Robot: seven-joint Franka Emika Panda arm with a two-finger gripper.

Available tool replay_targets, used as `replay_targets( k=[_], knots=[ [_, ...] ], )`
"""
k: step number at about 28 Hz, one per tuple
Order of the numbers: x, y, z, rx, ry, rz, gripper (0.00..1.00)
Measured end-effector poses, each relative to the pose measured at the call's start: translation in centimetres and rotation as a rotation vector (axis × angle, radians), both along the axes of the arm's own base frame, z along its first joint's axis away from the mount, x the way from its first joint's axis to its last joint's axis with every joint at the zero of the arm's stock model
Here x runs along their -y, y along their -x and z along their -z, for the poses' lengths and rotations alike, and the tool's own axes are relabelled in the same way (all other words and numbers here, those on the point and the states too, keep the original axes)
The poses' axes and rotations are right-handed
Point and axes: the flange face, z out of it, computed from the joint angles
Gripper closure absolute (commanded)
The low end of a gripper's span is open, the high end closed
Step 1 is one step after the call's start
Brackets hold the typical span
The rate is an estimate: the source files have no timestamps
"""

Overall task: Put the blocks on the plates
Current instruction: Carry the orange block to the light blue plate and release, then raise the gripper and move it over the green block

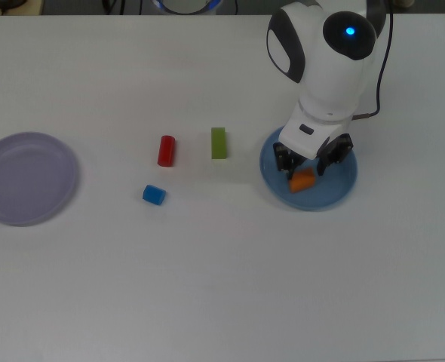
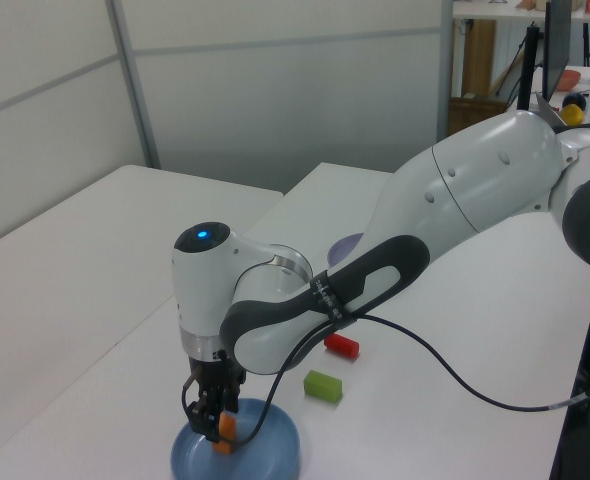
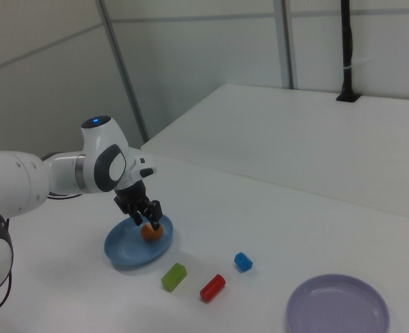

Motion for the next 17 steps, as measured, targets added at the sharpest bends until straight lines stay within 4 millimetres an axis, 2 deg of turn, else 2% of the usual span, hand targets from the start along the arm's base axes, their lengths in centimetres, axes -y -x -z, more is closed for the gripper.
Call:
replay_targets(
  k=[11, 14, 17],
  knots=[
    [0.4, -0.1, -0.4, 0.001, 0.014, 0.009, 0.00],
    [1.4, 0.0, -1.1, -0.023, 0.032, 0.038, 0.00],
    [3.4, 0.2, -2.6, -0.054, 0.058, 0.074, 0.00]
  ],
)
